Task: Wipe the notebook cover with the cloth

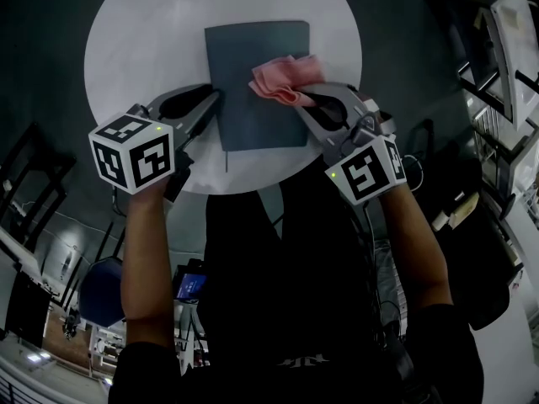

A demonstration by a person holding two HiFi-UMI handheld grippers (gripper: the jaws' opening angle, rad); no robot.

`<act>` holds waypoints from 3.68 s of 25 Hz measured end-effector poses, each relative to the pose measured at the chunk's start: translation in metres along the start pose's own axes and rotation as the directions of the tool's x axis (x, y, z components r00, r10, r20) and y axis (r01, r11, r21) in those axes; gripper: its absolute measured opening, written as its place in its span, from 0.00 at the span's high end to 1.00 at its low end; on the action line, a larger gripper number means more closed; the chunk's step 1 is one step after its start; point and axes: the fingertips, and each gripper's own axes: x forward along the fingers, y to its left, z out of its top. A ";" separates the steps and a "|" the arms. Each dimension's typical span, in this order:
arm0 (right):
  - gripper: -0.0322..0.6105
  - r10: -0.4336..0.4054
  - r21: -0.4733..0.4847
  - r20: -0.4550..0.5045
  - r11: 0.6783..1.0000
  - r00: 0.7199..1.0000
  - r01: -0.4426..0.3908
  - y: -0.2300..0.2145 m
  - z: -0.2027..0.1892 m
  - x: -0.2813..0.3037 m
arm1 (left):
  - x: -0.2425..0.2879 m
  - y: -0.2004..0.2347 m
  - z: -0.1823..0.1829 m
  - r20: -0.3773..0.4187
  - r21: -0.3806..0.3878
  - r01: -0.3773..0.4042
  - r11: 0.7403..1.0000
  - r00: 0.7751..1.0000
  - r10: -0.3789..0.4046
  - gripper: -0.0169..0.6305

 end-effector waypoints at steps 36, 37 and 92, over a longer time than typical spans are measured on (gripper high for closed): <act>0.93 0.214 0.249 0.023 0.945 0.977 -0.213 0.106 0.037 -0.086 | -0.008 -0.006 0.003 0.079 0.030 -0.055 0.998 0.995 0.053 0.88; 0.93 0.207 0.242 0.029 0.948 0.978 -0.208 0.103 0.047 -0.092 | -0.012 -0.008 0.001 0.099 0.047 -0.068 0.997 0.993 0.063 0.88; 0.93 -0.060 0.199 0.655 0.975 0.753 -0.096 0.289 0.351 -0.362 | -0.416 -0.394 -0.126 0.548 0.680 -0.180 0.711 0.768 -0.330 0.97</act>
